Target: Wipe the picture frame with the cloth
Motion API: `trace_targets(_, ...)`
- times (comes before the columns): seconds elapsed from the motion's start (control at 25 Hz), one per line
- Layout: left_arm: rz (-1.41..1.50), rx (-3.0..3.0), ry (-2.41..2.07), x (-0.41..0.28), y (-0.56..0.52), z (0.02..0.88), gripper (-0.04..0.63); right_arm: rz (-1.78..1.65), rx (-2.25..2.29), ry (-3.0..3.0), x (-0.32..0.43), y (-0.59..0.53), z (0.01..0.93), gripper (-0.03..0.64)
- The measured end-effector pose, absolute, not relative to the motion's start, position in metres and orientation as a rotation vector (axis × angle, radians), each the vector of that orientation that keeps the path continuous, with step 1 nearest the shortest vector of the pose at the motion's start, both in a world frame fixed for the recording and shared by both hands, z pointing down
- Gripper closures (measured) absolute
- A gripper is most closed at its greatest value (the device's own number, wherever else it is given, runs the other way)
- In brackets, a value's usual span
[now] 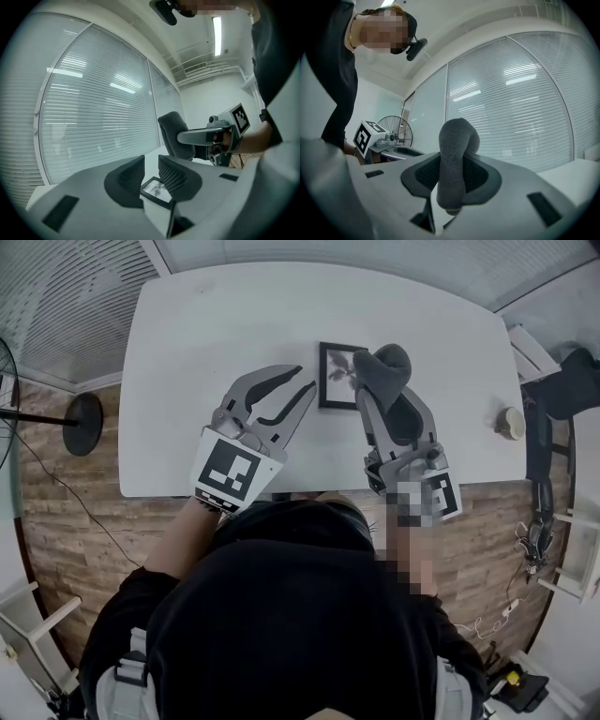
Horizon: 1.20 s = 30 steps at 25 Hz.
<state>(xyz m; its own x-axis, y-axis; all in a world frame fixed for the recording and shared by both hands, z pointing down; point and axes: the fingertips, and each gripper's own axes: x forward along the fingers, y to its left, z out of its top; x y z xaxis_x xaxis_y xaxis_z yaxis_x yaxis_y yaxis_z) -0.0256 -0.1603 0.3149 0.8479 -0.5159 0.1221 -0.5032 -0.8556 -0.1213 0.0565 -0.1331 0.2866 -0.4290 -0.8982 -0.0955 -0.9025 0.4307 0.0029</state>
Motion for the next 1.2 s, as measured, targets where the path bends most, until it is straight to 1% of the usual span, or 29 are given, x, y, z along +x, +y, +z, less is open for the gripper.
trace_targets(0.36, -0.195, -2.934, 0.81, -0.03, -0.158, 0.305, 0.54, 0.106, -1.636, 2.572, 0.05, -0.123, 0.276, 0.5)
trace_targets(0.64, -0.189, -2.927, 0.859, -0.023, -0.159, 0.301, 0.581, 0.095, -1.612, 2.57, 0.062, -0.124, 0.273, 0.5)
trace_targets(1.2, -0.159, -2.878, 0.975, 0.004, -0.172, 0.289, 0.583, 0.101, -1.522, 2.614, 0.095, -0.143, 0.265, 0.5)
